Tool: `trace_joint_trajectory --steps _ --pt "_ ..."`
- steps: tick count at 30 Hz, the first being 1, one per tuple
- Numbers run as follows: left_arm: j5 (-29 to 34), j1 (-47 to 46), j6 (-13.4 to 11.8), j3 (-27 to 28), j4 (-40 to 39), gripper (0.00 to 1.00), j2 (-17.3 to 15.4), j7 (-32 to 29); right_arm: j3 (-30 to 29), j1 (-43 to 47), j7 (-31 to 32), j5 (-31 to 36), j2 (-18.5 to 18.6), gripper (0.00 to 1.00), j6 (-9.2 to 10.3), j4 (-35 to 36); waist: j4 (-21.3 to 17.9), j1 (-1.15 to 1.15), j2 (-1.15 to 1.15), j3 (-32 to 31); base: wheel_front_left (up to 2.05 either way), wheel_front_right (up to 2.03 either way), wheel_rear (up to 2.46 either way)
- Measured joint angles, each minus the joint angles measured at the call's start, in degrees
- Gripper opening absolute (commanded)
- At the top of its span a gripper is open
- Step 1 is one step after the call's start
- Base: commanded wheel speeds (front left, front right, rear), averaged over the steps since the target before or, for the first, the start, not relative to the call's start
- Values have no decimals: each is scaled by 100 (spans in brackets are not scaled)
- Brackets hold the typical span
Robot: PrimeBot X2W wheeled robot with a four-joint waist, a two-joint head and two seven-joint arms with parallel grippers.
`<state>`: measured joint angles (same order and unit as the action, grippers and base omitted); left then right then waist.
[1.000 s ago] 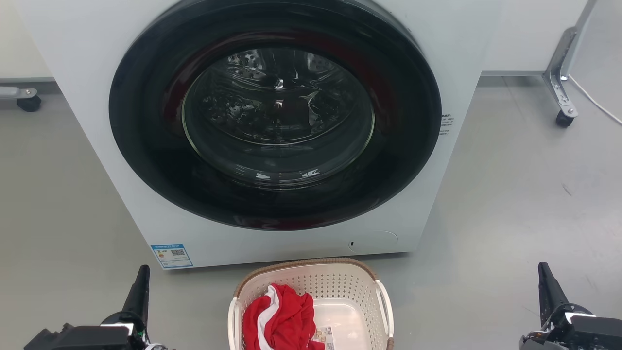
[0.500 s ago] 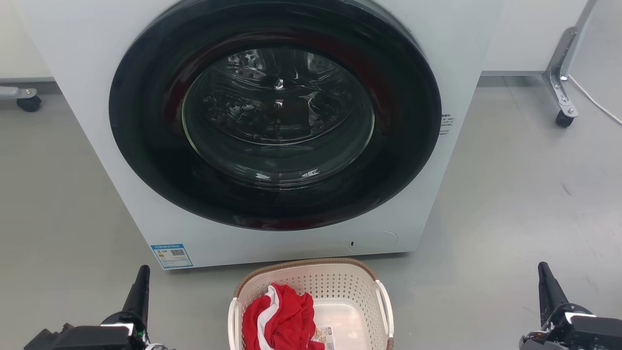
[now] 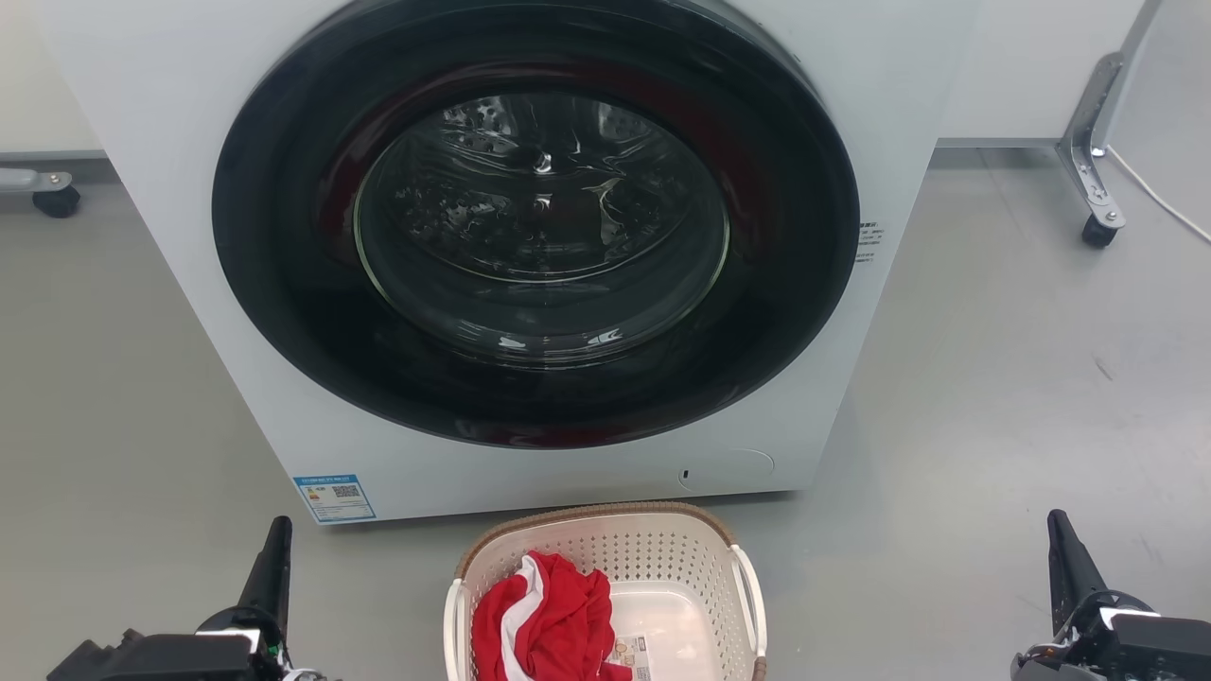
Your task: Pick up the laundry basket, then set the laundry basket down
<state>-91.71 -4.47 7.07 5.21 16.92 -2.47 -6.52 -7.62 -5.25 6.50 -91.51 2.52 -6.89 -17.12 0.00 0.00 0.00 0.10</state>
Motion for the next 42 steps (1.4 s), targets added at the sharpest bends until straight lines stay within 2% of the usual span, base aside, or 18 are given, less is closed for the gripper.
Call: trace_joint_trajectory --steps 42 --pt "0 0 0 0 2 0 0 0 0 0 0 -1 0 0 0 1 0 0 0 0 0 0 0"
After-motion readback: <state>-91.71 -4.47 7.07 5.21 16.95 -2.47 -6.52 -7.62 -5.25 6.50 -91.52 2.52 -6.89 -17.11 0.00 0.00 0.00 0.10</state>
